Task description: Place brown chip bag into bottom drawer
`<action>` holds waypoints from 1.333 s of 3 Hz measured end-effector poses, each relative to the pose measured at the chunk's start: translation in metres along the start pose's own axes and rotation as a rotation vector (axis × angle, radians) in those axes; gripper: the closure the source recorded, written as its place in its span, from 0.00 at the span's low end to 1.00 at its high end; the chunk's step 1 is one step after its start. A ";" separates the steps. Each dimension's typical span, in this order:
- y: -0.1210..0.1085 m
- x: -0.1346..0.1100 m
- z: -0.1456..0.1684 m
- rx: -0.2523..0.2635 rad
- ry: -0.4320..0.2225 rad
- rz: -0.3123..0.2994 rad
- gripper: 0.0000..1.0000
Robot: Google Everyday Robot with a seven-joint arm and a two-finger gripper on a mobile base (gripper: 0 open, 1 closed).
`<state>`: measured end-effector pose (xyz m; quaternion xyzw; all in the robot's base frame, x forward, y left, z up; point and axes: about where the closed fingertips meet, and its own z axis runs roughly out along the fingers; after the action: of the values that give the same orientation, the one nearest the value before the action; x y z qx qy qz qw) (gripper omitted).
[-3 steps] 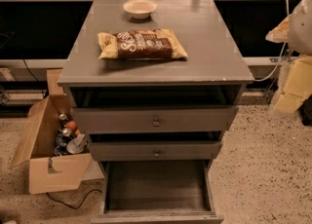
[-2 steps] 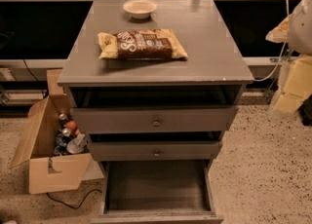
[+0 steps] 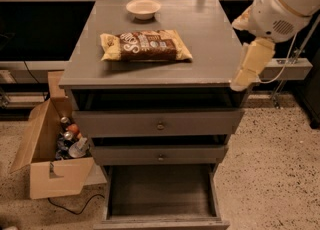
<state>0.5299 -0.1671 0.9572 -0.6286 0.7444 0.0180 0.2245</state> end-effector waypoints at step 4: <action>-0.101 -0.091 0.082 0.117 -0.123 -0.164 0.00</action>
Offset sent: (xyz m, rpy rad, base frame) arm 0.0309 0.0197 -0.0037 0.0409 -0.0322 0.0315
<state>0.6607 -0.0786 0.9412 -0.6711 0.6750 -0.0053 0.3066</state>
